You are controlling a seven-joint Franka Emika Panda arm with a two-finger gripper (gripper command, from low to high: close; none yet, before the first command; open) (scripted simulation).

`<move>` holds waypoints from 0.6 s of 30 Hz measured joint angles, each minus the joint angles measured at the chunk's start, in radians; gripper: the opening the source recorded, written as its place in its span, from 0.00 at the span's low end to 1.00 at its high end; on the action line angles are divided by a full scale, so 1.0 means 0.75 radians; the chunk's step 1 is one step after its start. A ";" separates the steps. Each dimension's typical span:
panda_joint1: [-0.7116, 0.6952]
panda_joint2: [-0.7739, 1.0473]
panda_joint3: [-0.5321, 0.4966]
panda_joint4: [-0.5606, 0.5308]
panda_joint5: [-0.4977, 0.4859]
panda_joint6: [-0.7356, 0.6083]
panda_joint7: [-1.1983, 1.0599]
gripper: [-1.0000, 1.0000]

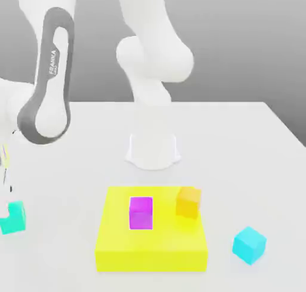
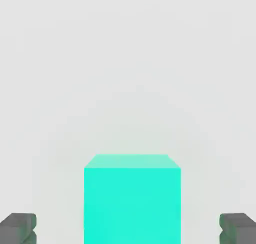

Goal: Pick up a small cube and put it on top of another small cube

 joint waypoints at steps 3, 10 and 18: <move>-0.004 0.066 0.006 0.011 0.004 0.051 -0.005 0.00; -0.005 0.032 0.006 0.006 0.000 0.027 0.000 0.00; 0.080 -0.201 0.024 -0.041 -0.064 -0.162 0.096 0.00</move>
